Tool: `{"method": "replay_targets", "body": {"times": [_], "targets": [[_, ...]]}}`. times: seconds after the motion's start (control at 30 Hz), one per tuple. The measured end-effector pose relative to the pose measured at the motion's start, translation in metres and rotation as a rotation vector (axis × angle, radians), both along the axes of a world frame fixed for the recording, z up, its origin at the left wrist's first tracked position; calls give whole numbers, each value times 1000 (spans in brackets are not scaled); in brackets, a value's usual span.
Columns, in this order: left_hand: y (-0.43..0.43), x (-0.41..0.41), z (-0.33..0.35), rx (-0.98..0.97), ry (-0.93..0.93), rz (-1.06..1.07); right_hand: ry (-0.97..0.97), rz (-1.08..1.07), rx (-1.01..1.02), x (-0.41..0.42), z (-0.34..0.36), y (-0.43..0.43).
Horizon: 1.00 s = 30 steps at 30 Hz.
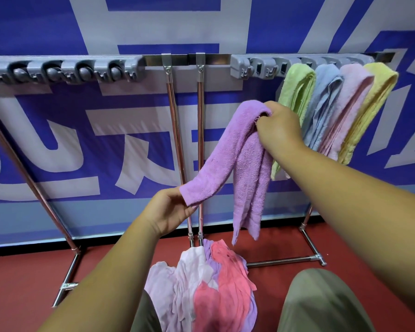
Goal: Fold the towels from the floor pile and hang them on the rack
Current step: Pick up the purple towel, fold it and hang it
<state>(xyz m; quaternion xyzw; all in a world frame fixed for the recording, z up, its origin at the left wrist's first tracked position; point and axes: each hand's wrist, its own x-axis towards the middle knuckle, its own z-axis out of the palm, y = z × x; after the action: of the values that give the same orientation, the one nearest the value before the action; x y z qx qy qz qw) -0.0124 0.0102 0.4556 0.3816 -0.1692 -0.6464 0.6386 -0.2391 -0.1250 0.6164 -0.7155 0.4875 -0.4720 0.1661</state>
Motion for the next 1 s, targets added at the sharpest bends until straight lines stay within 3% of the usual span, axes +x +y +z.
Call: {"method": "replay_targets", "body": {"times": [0.07,0.23,0.43,0.63,0.83,1.0], "targets": [[1,-2,-1,-44,127,-46,4,-8,-9,1,2,1],[3,-4,7,-181,199,-226,12,-21,-8,1,5,2],[-10,-17,22,-156,-524,-411,38,-36,-16,-3,10,0],[-25,-44,43,-158,-928,-388,-1,-67,-4,-10,19,-3],[-30,-53,33,-57,-841,-148,-33,-118,20,-22,20,-8],[-40,-61,48,-141,-667,-306,-1,-79,11,-25,25,-10]]}}
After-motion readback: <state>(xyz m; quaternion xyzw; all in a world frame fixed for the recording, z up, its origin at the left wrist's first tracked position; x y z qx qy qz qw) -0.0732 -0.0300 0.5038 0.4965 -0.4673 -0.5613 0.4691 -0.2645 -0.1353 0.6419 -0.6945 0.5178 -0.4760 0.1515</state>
